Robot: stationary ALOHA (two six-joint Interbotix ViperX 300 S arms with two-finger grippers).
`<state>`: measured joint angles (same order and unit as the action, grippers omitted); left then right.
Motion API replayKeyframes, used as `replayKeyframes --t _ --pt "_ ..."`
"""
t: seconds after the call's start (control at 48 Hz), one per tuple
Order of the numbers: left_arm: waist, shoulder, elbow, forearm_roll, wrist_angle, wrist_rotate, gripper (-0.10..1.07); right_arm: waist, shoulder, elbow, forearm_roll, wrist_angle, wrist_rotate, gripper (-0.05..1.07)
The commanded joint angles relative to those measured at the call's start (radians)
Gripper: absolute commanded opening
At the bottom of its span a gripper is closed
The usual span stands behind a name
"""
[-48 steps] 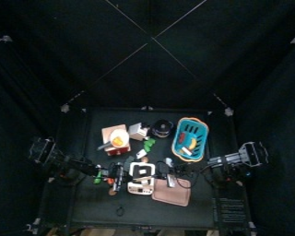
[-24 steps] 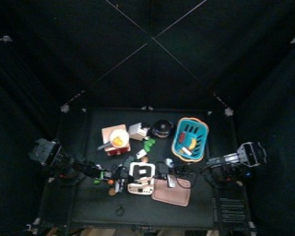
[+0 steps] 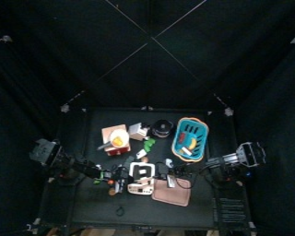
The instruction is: Cut sushi roll
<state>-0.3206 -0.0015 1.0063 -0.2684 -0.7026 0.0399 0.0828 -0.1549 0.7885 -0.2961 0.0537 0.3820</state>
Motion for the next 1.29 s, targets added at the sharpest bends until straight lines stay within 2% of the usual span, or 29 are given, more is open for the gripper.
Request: replayKeyframes --t 0.0,1.271 --pt "-0.034 -0.005 -0.021 0.003 -0.005 0.002 0.3 -0.028 -0.017 -0.02 -0.002 0.002 0.002 0.5" --pt "-0.028 -0.008 -0.021 0.003 -0.005 0.008 0.3 -0.055 -0.008 -0.035 -0.026 0.0 0.0 0.5"
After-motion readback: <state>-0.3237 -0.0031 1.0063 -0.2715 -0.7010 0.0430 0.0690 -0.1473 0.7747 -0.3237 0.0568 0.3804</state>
